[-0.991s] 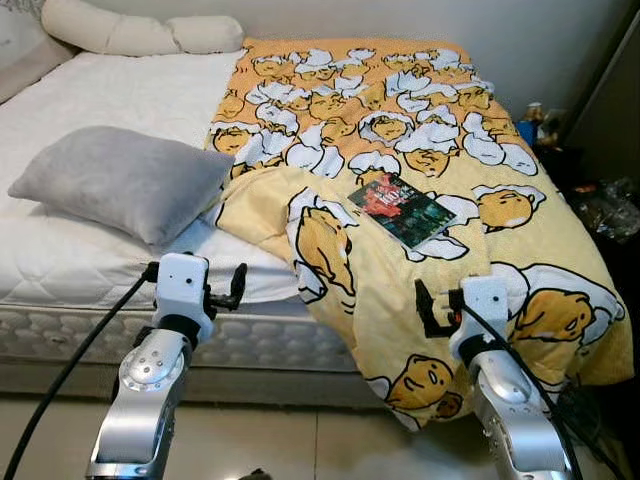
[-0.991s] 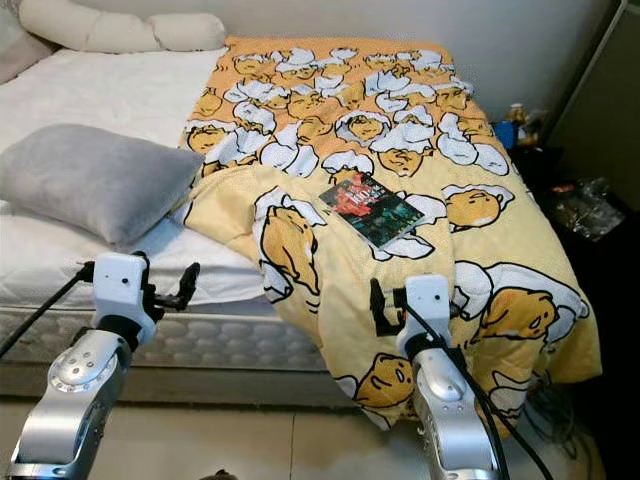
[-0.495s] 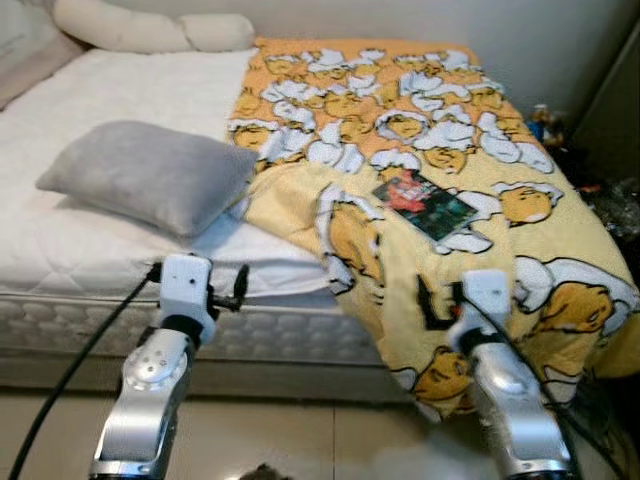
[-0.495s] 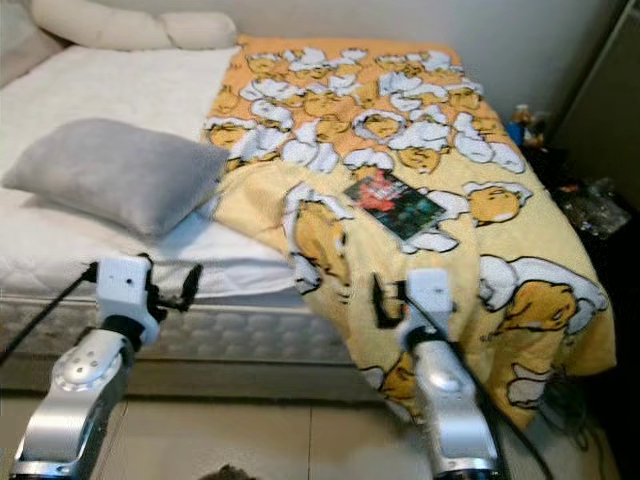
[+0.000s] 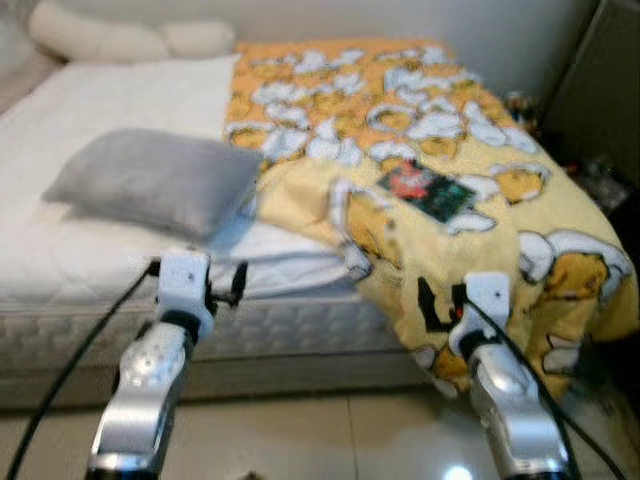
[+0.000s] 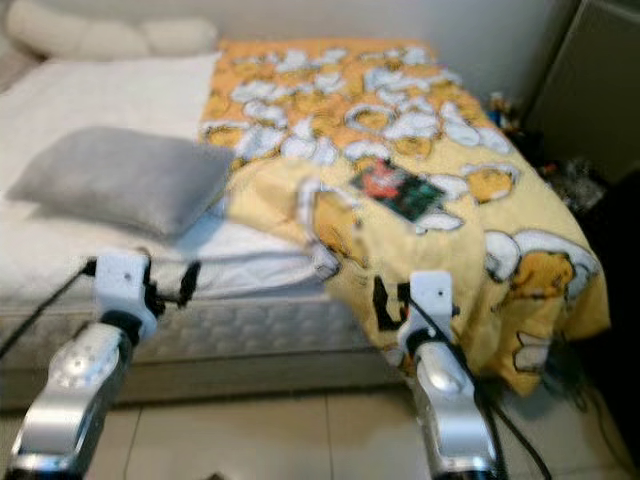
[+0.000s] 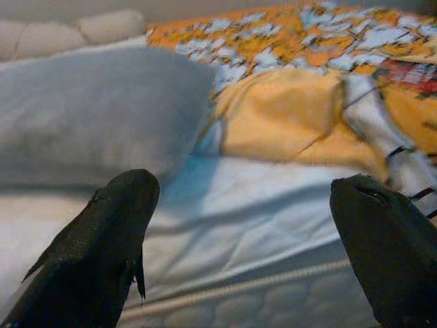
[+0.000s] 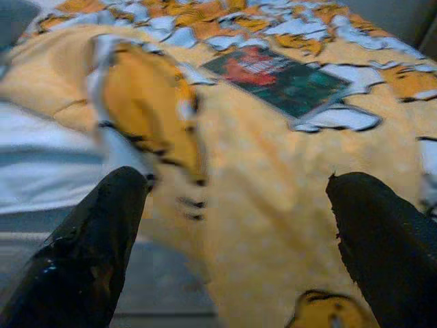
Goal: Clean up the room
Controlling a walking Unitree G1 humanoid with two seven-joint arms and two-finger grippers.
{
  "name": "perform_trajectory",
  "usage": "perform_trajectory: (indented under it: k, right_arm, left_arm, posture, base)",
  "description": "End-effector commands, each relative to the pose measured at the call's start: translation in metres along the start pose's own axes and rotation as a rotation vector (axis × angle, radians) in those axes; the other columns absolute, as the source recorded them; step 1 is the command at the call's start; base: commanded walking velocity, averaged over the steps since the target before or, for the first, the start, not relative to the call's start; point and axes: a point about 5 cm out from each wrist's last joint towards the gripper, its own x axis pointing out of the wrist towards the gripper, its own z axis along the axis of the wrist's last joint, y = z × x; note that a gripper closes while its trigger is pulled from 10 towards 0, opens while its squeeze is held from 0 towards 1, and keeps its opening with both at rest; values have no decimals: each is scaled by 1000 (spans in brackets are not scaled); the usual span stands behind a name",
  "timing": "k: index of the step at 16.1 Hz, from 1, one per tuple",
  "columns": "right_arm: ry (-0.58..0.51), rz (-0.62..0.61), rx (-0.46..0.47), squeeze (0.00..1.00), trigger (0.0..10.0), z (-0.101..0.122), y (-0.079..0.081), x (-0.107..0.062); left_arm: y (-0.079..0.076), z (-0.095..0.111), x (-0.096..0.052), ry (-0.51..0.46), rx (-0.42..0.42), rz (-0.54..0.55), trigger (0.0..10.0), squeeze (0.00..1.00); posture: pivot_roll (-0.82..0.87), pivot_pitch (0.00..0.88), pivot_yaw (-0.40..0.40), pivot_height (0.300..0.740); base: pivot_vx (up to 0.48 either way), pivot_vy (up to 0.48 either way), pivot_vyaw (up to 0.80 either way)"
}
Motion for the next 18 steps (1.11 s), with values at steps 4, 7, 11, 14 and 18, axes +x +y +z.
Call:
perform_trajectory:
  k: [4, 7, 11, 14, 18]
  right_arm:
    - [-23, 6, -12, 0, 10000, 7, 0, 4]
    - [-18, 15, -19, 0, 10000, 5, 0, 3]
    - [-12, 14, -18, 0, 10000, 4, -2, 2]
    - [-8, 18, -15, 0, 10000, 3, -3, 1]
    - [-4, 14, -23, 0, 10000, 2, -6, 1]
  left_arm:
    - [2, 0, -1, 6, 7, 1, 10000, 0]
    - [2, 0, -1, 5, 10, -1, 10000, 0]
    - [4, 0, -1, 7, 14, 6, 10000, 0]
    - [1, -1, -2, 10, 9, 1, 10000, 0]
    - [1, -2, -1, 11, 9, -4, 10000, 0]
  posture:
    - [72, 0, 32, 740]
    - [78, 0, 27, 740]
    - [76, 0, 27, 740]
    - [71, 0, 28, 740]
    - [70, 0, 29, 740]
  base:
    - [0, 334, 0]
    - [0, 334, 0]
    - [0, 334, 0]
    - [0, 329, 0]
    - [0, 326, 0]
